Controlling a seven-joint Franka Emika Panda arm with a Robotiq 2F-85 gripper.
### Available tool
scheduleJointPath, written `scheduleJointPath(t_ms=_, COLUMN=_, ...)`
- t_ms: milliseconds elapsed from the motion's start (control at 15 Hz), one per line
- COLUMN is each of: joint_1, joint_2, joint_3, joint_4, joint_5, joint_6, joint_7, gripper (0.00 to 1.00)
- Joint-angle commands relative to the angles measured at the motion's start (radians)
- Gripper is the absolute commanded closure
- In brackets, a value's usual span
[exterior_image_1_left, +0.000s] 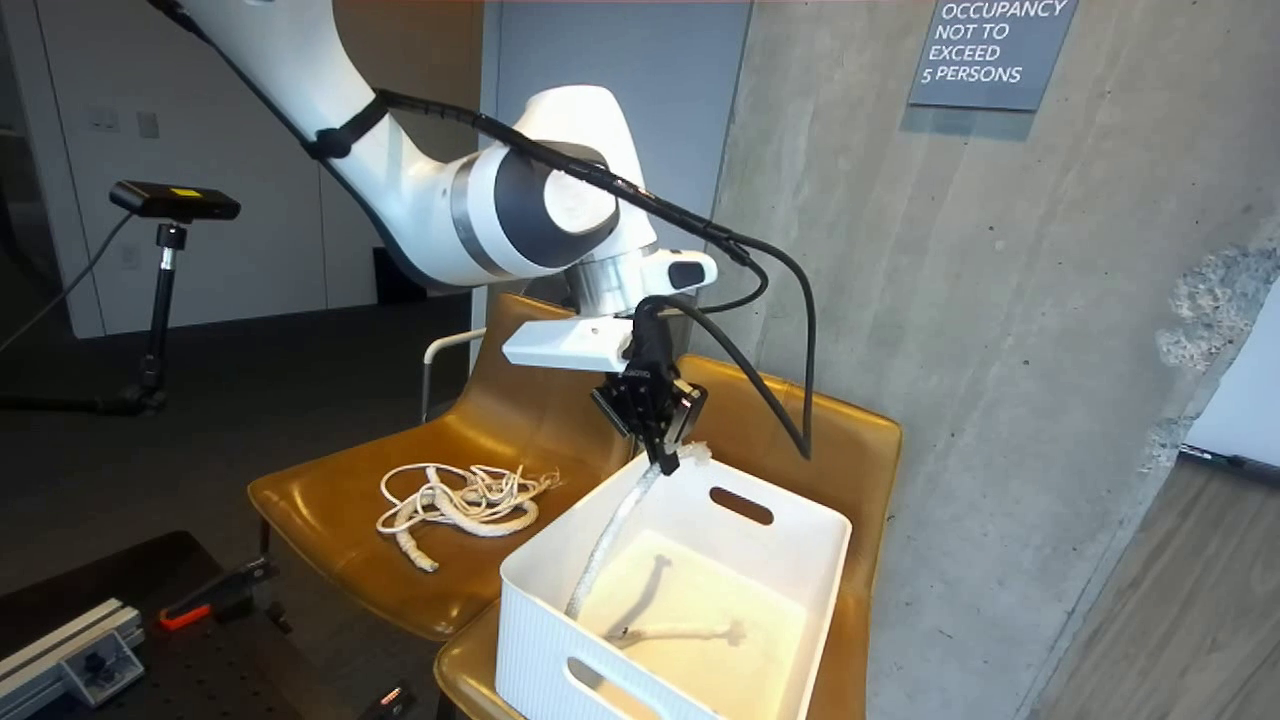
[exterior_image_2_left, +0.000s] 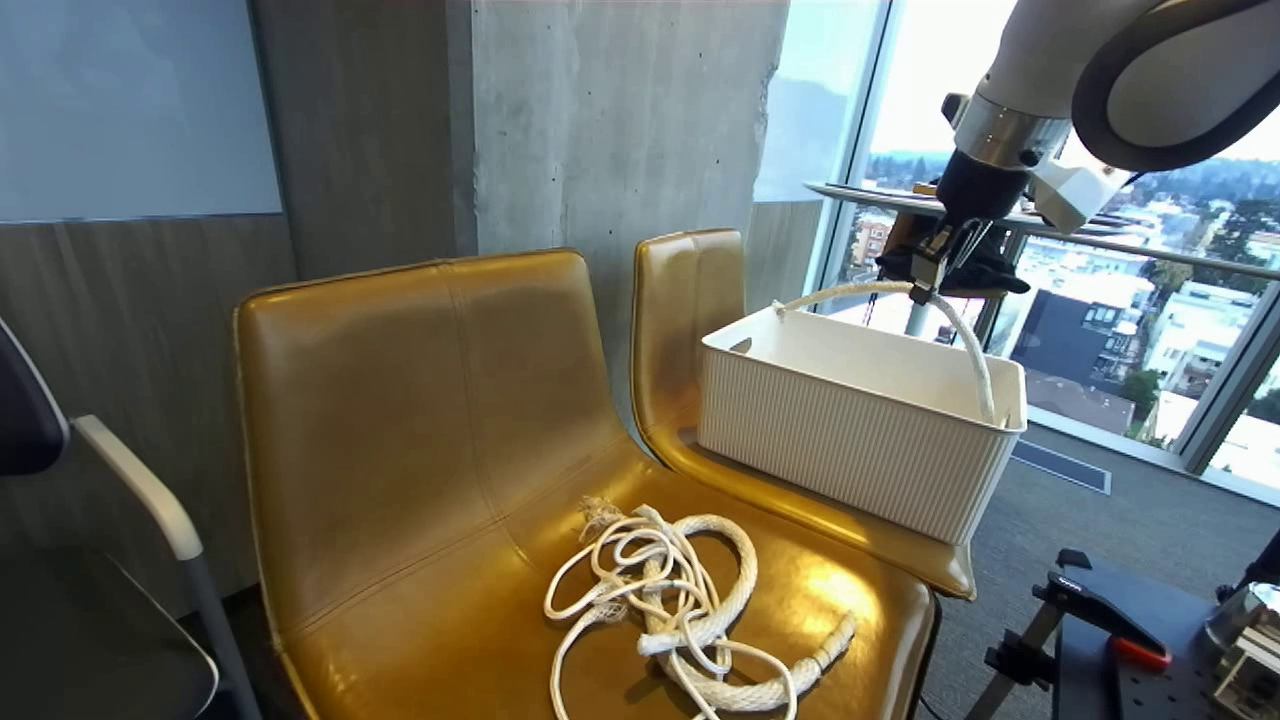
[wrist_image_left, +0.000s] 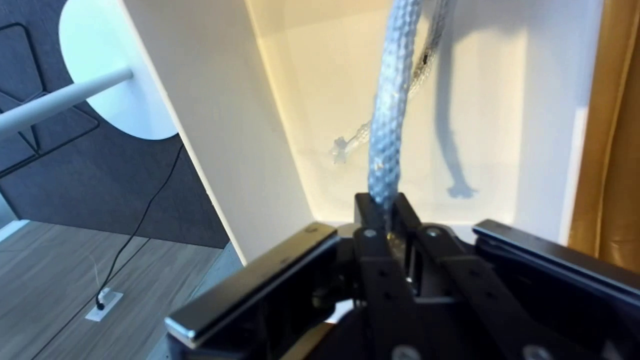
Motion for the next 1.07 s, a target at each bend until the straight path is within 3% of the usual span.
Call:
scheduleJointPath(t_ms=0, joint_1=0.008, joint_2=-0.004, joint_3=0.007, joint_4=0.001, joint_5=0.024, joint_6=0.013, joint_7=-0.068, gripper=0.64)
scheduleJointPath(t_ms=333, joint_1=0.052, joint_2=-0.049, joint_3=0.031, joint_4=-0.032, joint_5=-0.002, joint_6=-0.006, joint_7=-0.05, gripper=0.3)
scheduleJointPath(t_ms=600, joint_1=0.12, joint_2=-0.063, joint_3=0.099, joint_4=-0.062, joint_5=0.03, joint_6=0.01, joint_7=-0.026, gripper=0.01)
scheduleJointPath(t_ms=1000, joint_1=0.238, joint_2=-0.018, joint_3=0.253, joint_4=-0.113, joint_5=0.163, joint_6=0.072, joint_7=-0.089, gripper=0.0)
